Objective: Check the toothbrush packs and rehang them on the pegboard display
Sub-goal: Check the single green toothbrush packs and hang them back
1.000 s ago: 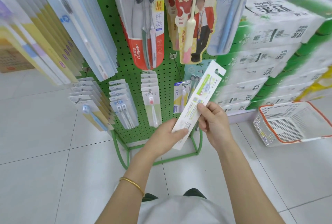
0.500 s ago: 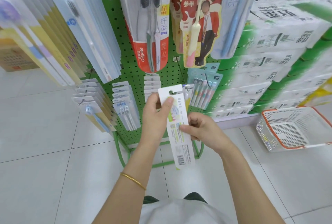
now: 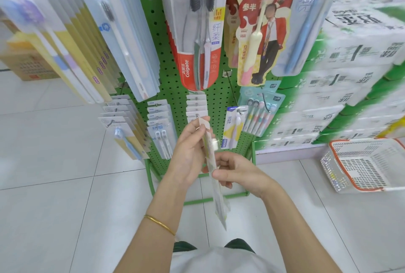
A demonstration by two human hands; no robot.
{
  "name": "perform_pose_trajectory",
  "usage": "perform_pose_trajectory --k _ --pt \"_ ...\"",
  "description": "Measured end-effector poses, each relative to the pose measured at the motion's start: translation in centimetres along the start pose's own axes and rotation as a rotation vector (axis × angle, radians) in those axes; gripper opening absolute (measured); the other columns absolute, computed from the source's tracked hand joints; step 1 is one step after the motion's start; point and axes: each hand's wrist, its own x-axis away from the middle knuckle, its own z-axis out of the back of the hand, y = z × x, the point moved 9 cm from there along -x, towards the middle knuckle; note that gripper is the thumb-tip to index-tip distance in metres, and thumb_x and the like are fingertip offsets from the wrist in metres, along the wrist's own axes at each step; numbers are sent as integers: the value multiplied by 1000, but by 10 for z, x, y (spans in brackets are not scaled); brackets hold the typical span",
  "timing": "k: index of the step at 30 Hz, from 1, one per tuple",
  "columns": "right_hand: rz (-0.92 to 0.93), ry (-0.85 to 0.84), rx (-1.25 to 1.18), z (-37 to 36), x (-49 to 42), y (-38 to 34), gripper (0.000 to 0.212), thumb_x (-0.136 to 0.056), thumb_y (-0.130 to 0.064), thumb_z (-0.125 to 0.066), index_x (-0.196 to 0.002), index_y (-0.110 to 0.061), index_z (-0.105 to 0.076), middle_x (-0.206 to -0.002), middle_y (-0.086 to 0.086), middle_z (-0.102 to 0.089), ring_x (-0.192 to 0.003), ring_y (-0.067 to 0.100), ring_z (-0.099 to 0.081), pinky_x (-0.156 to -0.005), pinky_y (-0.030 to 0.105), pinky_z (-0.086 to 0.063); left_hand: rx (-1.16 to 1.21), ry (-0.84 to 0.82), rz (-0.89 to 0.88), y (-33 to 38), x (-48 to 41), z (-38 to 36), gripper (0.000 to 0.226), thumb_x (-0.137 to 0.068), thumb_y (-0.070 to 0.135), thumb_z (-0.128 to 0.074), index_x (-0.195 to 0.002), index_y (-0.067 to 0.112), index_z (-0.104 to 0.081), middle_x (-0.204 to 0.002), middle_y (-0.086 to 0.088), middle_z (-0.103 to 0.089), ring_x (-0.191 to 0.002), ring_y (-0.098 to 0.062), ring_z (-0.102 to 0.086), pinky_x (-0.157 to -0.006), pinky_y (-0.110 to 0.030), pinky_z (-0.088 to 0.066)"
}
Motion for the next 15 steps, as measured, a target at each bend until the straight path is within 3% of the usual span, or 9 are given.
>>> perform_pose_trajectory --k 5,9,15 --pt "-92 379 268 23 -12 5 48 -73 -34 -80 -106 -17 -49 -100 1 -54 -67 10 -49 -56 25 -39 -221 328 -11 2 -1 40 25 -94 13 -56 -118 13 -60 -117 -8 -64 -108 -19 -60 -92 -34 -50" --pt "-119 623 483 30 -22 -2 51 -72 -44 -77 -96 -13 -44 -76 -6 -44 -67 13 -45 -57 28 -36 -319 419 -50 10 2 53 18 -94 13 -56 -111 15 -59 -107 3 -63 -100 -9 -59 -82 -27 -49" --pt "-222 688 653 21 -44 7 59 -73 -58 -69 -98 -13 -41 -91 5 -55 -81 27 -57 -64 37 -46 -377 428 -37 16 1 63 18 -94 7 -53 -107 17 -61 -108 2 -60 -94 -7 -58 -86 -30 -51"
